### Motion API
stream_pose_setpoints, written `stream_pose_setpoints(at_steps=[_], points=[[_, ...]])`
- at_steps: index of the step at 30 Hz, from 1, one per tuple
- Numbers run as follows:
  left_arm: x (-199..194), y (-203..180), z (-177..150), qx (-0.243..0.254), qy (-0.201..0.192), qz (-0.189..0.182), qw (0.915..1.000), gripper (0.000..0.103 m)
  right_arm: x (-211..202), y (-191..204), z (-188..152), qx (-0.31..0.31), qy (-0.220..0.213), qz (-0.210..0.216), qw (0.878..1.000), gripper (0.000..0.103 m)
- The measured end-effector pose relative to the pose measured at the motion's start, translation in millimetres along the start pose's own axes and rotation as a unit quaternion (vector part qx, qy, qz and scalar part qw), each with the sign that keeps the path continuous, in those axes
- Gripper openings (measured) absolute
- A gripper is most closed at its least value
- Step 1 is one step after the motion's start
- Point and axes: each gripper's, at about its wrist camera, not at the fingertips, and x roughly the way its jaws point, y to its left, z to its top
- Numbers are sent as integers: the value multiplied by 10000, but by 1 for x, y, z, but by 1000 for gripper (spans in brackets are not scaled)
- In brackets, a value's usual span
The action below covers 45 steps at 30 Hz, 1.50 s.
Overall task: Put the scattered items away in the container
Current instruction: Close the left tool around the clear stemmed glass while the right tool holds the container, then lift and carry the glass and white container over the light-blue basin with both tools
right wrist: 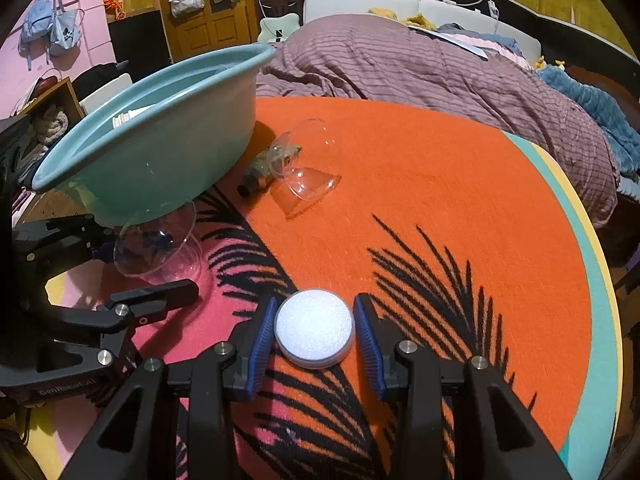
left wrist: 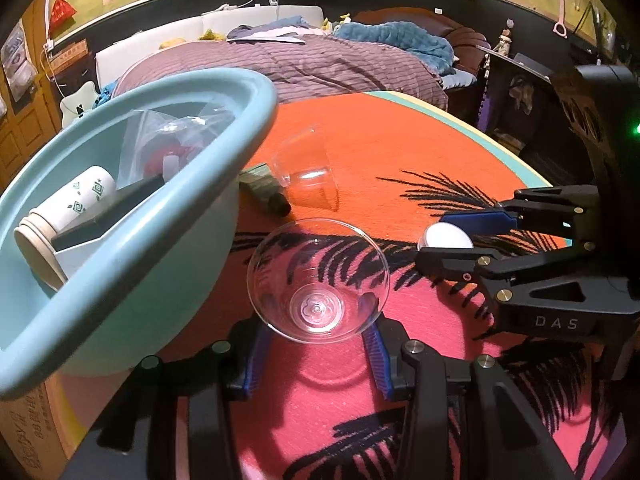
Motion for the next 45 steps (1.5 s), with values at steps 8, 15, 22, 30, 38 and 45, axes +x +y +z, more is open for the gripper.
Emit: stream_pose_setpoints(at_steps=[8, 15, 22, 30, 38, 45], points=[[-21, -13, -1, 53, -105, -176, 9998, 47, -23, -4, -15, 151, 57, -146, 9998, 43], [-47, -19, 7, -161, -161, -325, 9992, 47, -51, 3, -20, 105, 2, -322, 9994, 43], [-67, -12, 15, -372, -138, -238, 9989, 47, -82, 19, -13, -84, -220, -423, 9988, 43], [-98, -7, 23, -409, -419, -312, 9978, 47, -108, 41, 6, -301, -485, -458, 9973, 43], [-128, 15, 36, -437, -680, -118, 9967, 47, -126, 63, 29, -496, -748, -443, 9950, 43], [-139, 54, 37, -661, -826, 165, 9943, 47, -129, 84, 52, -706, -915, -351, 9927, 43]])
